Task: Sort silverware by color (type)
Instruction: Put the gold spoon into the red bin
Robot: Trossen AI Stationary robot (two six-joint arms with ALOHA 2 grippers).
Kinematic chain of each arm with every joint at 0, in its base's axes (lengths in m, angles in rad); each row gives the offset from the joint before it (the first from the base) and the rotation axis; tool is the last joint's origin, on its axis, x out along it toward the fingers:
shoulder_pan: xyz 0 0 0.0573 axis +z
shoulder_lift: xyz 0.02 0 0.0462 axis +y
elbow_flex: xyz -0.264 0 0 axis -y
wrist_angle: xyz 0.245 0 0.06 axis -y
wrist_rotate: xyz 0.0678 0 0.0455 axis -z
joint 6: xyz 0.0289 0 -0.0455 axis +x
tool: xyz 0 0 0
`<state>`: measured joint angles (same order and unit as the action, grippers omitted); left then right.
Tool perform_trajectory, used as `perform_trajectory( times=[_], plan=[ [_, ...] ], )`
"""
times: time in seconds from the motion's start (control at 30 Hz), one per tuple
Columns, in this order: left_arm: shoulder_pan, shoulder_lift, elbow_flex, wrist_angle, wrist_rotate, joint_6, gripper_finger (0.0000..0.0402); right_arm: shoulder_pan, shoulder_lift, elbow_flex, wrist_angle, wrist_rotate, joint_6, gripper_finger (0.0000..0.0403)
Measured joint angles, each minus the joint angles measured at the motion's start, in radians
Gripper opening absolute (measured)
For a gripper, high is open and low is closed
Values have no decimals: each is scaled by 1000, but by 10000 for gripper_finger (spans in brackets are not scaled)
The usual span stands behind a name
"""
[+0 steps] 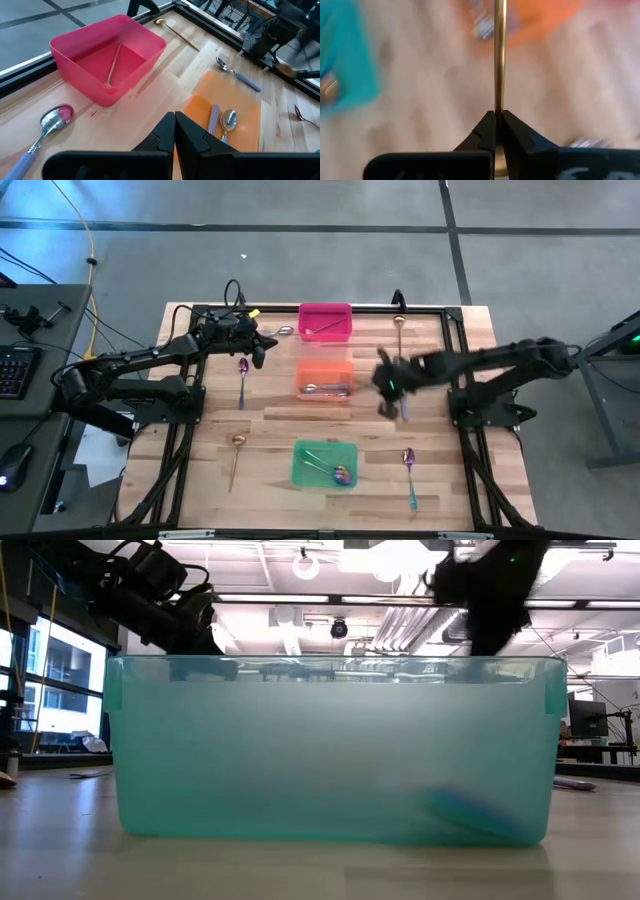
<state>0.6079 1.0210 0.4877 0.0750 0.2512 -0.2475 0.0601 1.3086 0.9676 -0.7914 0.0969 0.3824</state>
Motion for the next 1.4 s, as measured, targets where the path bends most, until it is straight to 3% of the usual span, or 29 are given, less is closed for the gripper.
perform_trajectory(
  times=[0.23,0.5,0.67,0.83,1.4],
  plan=[
    [0,0,0,0,-6,14,0,-390,150,77,213,-32,-384,0],
    [0,0,0,0,-107,14,0,-625,505,455,219,-271,-522,0],
    [0,0,0,1,-135,14,0,-665,699,702,110,-386,-522,0],
    [0,0,0,1,-163,14,0,-683,827,837,50,-396,-522,0],
    [0,0,0,-2,-176,24,0,-691,930,866,-3,-290,-582,1]
  ],
)
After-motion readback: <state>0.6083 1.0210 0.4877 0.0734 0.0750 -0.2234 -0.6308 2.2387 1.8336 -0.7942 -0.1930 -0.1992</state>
